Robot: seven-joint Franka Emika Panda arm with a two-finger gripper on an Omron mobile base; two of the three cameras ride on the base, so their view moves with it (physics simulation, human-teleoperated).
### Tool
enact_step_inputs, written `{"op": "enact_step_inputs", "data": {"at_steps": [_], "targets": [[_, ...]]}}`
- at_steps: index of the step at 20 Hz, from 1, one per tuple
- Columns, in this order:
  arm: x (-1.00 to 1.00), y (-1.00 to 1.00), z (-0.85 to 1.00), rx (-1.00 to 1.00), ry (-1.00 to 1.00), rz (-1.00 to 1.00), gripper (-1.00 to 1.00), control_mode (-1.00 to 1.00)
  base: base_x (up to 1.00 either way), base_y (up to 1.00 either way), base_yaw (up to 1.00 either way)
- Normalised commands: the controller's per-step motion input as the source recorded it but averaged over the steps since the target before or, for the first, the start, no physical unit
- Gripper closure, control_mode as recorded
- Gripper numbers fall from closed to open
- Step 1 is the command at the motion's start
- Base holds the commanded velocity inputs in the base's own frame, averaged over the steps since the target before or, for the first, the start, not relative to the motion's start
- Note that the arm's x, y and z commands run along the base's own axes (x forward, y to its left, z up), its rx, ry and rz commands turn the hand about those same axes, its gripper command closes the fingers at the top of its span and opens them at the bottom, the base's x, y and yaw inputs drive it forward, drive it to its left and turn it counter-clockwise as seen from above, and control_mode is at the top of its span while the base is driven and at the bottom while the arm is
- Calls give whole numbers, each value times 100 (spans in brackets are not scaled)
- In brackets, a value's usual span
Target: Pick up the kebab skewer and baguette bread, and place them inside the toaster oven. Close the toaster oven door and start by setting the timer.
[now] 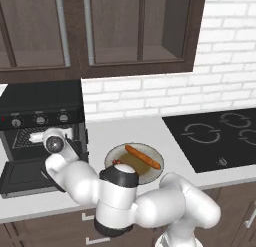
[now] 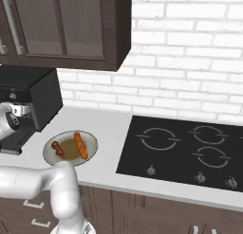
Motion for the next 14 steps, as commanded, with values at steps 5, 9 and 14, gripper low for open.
{"op": "enact_step_inputs", "data": {"at_steps": [5, 9, 14], "targets": [[14, -22, 0, 1, 3, 5, -100, -100, 0, 0, 0], [0, 0, 0, 0, 14, 1, -100, -100, 0, 0, 0], [0, 0, 0, 0, 20, 0, -100, -100, 0, 0, 0]]}}
